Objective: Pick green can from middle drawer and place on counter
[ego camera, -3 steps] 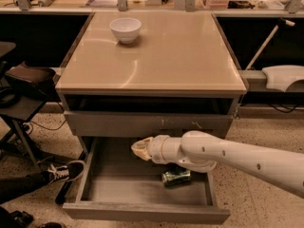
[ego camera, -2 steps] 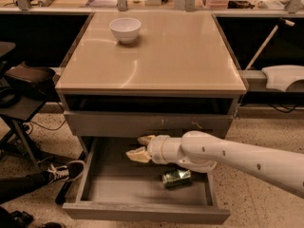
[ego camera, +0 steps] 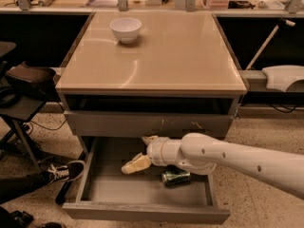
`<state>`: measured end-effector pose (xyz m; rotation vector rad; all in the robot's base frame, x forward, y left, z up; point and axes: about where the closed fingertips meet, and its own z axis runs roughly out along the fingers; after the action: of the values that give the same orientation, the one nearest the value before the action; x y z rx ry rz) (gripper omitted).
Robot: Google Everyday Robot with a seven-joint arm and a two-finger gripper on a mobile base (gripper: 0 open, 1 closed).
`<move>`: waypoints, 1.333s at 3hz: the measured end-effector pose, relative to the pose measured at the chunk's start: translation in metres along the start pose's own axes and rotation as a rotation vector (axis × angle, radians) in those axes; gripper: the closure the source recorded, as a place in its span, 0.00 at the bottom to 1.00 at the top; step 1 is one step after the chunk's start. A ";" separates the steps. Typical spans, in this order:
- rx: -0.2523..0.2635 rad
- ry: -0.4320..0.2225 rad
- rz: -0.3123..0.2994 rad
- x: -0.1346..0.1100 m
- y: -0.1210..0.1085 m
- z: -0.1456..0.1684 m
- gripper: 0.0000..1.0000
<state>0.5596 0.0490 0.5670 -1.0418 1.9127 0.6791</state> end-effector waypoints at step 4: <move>0.394 0.118 0.118 0.063 -0.039 -0.094 0.00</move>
Offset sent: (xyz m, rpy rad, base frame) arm -0.0362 -0.1824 -0.0103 -0.2483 -0.0129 -0.5764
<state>0.5353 -0.0675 0.5579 -0.7374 2.1132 0.2890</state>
